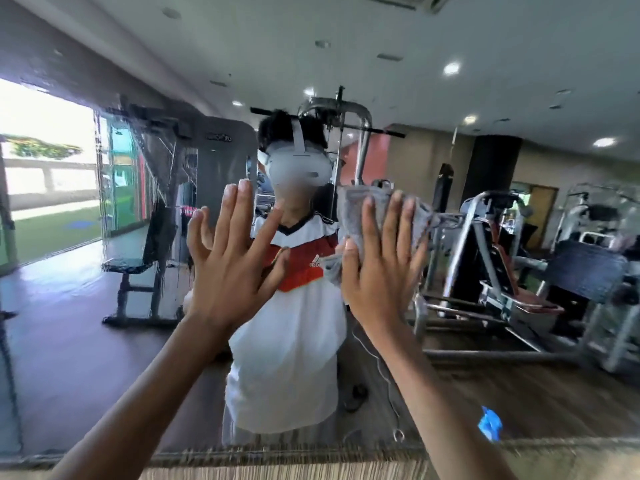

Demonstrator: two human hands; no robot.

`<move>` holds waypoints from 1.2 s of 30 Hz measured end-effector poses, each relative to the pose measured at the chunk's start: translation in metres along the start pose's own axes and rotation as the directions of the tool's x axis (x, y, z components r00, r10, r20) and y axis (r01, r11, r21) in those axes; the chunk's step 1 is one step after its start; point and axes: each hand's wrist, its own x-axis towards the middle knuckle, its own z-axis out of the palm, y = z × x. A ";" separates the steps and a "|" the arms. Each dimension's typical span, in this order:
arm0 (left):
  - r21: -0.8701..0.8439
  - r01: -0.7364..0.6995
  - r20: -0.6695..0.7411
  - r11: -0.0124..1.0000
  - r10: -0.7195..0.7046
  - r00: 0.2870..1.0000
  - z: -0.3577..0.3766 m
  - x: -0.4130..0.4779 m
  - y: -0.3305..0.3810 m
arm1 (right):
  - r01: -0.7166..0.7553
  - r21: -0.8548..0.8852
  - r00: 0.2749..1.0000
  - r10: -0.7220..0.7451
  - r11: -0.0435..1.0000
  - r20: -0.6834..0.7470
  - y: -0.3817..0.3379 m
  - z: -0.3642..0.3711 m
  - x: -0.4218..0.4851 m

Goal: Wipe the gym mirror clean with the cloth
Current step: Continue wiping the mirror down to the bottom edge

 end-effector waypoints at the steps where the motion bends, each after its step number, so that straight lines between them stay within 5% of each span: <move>1: 0.008 0.005 -0.001 1.000 -0.005 1.000 -0.001 0.005 0.000 | 0.112 -0.006 0.993 -0.112 0.994 0.041 -0.002 0.001 -0.012; 5: -0.004 -0.041 -0.045 0.999 0.041 0.998 -0.006 0.004 -0.009 | 0.400 -0.029 0.907 -0.391 0.916 0.158 0.042 -0.011 -0.056; 11: 0.035 -0.106 -0.062 0.994 0.108 0.992 -0.021 0.037 -0.026 | -0.102 0.024 0.995 0.102 0.995 -0.007 0.072 -0.014 0.068; 13: 0.048 -0.063 -0.043 0.997 0.065 0.997 -0.023 0.054 -0.024 | -0.117 0.048 0.993 0.118 0.992 -0.029 0.046 -0.008 0.104; 18: 0.057 -0.014 -0.052 0.998 0.016 0.999 -0.025 0.067 -0.025 | 0.362 -0.015 0.930 -0.360 0.932 0.073 0.017 -0.003 0.059; 20: 0.071 -0.045 -0.054 0.996 0.049 0.997 -0.027 0.065 -0.032 | 0.402 -0.036 0.912 -0.396 0.915 0.103 0.044 -0.010 0.045; 27: 0.097 -0.070 -0.061 0.993 0.077 0.995 -0.034 0.120 -0.040 | -0.042 -0.004 0.999 0.041 0.999 -0.021 0.049 -0.014 0.171; 30: 0.108 -0.071 -0.059 0.992 0.077 0.995 -0.034 0.148 -0.032 | 0.139 -0.032 0.990 -0.139 0.990 -0.023 0.018 -0.009 0.164; 33: 0.102 -0.091 -0.067 0.991 0.098 0.993 -0.036 0.162 -0.033 | 0.484 -0.101 0.874 -0.476 0.869 0.099 0.038 -0.014 0.110; 36: 0.116 -0.140 -0.077 0.983 0.150 0.986 -0.040 0.171 -0.041 | 0.471 -0.128 0.881 -0.455 0.873 0.131 0.092 -0.022 0.105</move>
